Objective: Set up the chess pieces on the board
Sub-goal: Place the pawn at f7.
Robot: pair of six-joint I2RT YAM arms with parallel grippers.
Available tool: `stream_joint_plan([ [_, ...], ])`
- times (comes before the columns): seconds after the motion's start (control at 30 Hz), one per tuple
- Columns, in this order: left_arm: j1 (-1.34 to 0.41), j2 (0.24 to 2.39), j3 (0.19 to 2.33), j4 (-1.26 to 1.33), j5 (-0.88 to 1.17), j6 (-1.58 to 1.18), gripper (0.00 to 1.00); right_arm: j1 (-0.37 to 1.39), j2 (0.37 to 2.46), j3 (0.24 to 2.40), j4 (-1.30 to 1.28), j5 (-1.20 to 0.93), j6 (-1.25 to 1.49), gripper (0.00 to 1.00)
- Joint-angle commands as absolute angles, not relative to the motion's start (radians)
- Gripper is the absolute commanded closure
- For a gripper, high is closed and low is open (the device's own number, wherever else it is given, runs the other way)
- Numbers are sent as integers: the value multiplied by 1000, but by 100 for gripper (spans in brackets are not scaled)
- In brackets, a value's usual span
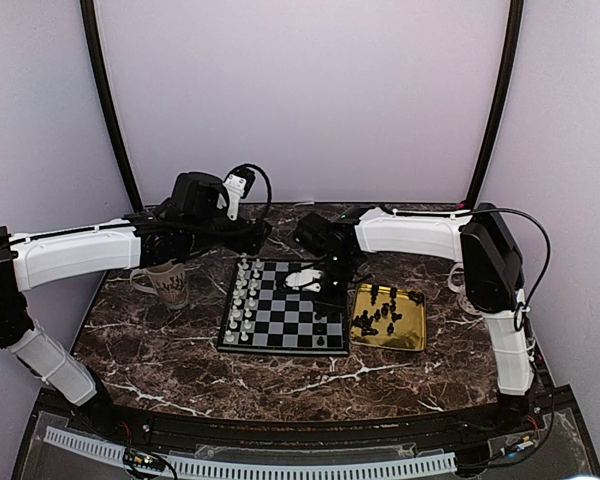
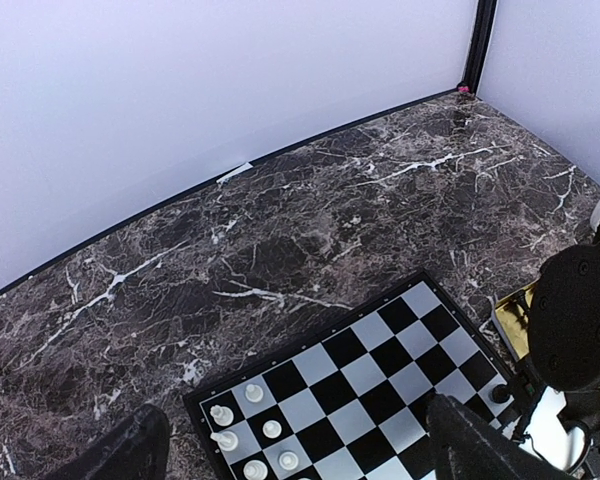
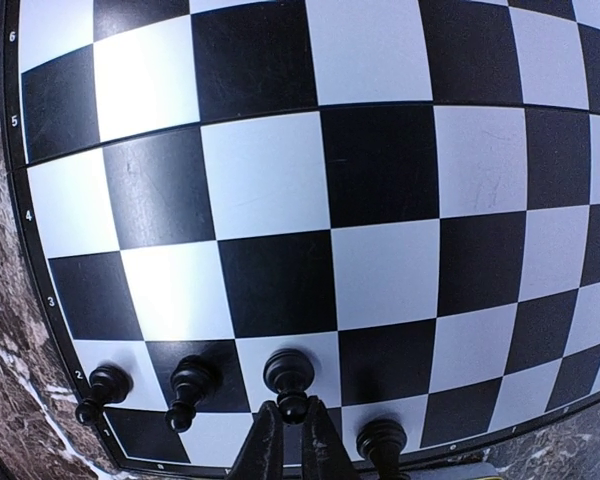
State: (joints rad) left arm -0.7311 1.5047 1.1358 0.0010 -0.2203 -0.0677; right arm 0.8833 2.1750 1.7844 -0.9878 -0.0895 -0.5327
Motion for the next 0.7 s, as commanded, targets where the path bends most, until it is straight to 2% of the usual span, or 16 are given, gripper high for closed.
stream_joint_plan([
  [0.0,-733,1469,1126,14,-205,-66,8,890,2171,1784,-994,-77,-517,92],
  [0.67,-733,1473,1129,11,-187,-69,8,890,2197,1826,-997,-119,-505,84],
])
